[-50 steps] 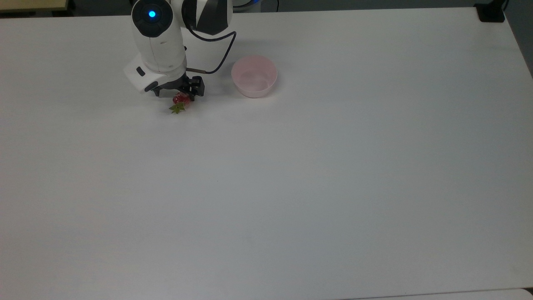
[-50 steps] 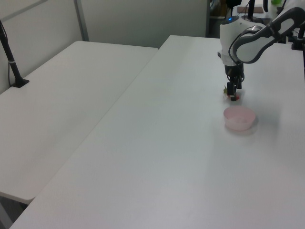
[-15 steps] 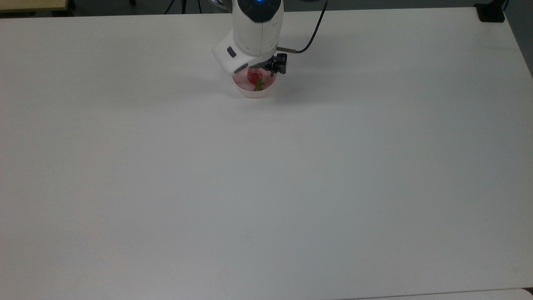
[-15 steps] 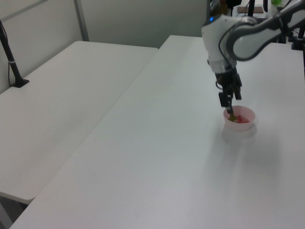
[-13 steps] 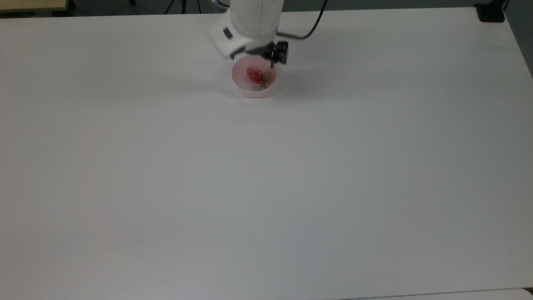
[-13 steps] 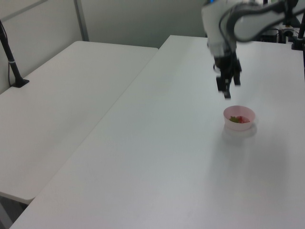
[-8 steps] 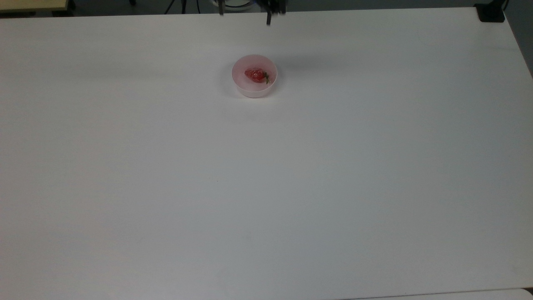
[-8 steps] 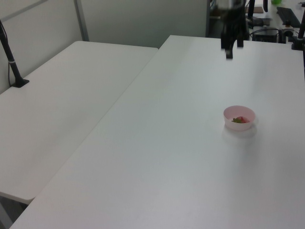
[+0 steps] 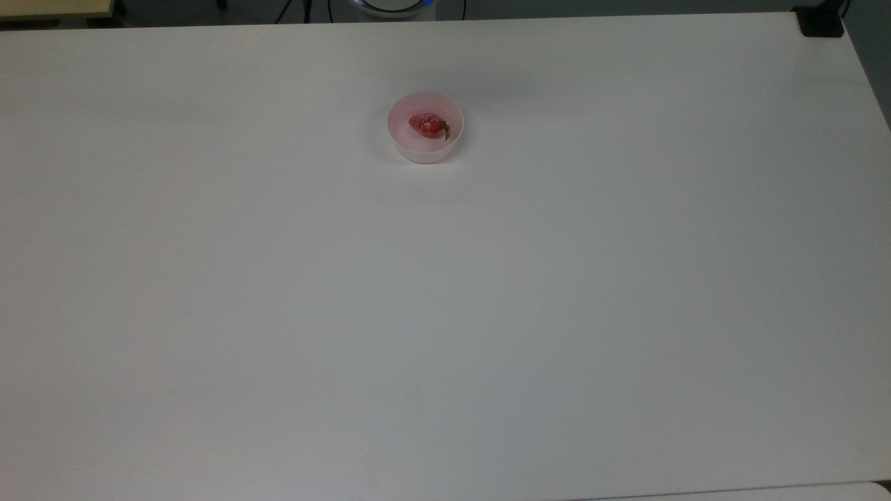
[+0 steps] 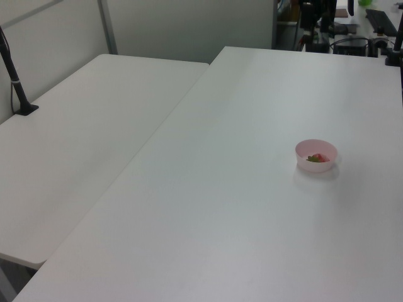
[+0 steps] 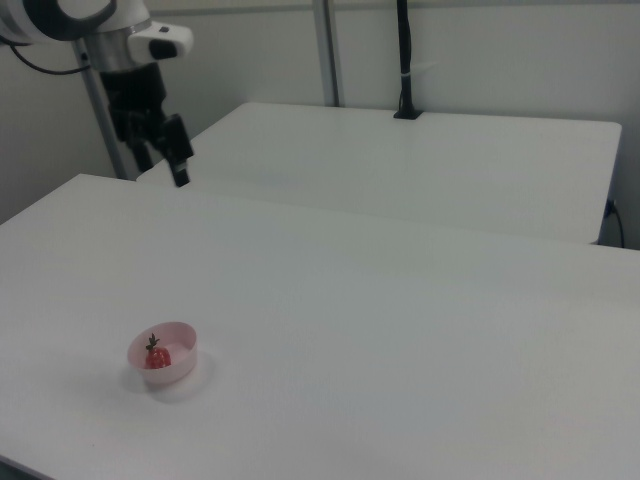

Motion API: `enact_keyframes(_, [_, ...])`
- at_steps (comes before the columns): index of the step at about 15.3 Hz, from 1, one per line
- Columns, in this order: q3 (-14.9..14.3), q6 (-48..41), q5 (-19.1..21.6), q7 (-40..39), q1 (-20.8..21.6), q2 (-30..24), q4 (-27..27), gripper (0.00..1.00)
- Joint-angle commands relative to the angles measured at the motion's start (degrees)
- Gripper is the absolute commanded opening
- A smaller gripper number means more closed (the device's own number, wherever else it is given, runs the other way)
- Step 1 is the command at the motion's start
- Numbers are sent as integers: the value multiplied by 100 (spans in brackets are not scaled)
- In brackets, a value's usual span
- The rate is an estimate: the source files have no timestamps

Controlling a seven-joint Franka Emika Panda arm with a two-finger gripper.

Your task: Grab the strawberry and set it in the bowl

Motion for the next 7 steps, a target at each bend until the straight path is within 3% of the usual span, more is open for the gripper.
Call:
enact_keyframes(1, [-189,753,129,-892,43,14,-148,100])
enact_keyframes(7, [-189,869,120,-1264,-71,76,-130,100])
